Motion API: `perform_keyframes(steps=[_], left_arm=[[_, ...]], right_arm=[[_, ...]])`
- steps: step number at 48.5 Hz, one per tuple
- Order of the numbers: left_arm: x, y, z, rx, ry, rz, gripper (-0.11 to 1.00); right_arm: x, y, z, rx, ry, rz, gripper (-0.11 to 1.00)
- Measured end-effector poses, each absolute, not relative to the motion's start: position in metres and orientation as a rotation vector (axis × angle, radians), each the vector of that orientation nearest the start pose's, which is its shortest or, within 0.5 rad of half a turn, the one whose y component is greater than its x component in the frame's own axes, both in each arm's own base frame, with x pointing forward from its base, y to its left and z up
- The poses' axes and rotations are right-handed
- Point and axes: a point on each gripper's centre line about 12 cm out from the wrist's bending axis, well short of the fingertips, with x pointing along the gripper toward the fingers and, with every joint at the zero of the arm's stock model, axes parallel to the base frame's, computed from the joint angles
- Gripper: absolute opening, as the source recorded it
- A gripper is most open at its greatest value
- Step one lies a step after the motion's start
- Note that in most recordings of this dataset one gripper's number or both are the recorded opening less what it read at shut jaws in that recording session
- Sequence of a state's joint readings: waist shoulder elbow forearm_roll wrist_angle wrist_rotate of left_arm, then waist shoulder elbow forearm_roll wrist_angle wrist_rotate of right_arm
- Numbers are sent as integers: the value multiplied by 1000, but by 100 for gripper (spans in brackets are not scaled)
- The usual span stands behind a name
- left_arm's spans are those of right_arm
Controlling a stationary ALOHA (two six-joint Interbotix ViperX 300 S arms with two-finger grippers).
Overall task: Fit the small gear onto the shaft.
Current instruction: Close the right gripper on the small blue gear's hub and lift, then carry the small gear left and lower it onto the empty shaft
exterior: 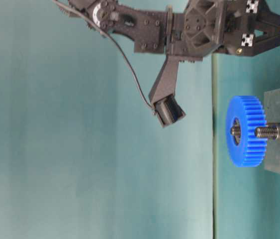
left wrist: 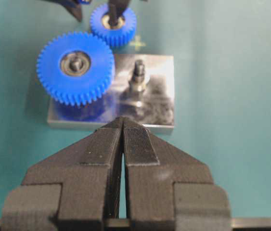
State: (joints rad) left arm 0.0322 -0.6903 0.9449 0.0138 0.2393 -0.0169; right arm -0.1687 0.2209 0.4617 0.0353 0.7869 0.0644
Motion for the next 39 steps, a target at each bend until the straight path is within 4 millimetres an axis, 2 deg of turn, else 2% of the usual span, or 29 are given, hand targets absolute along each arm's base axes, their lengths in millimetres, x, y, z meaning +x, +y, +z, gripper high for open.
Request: perform_keyframes(steps=[3,10,15,24,29,35,39], left_arm=[[249,8,265,-10,489,34,0],[250,8,265,-16,486,36,0],[249,8,266,-27,484,38,0],[249,8,266,-31,484,39,0],[249,8,265,-31,484,38,0],[249,8,266,-31,484,38,0],[249,8,265,-31,484,38,0]], right_arm=[[364,-58,101,216,1466,-181,36],[364,-58,104,217,1482,-180,36],[363,-64,114,226,1491,-194,36],[378,-65,165,252,1431,-201,36],[389,-61,187,284,1413,-184,36],[404,-50,208,302,1369,-145,36],[418,-42,215,310,1343,-118,36]])
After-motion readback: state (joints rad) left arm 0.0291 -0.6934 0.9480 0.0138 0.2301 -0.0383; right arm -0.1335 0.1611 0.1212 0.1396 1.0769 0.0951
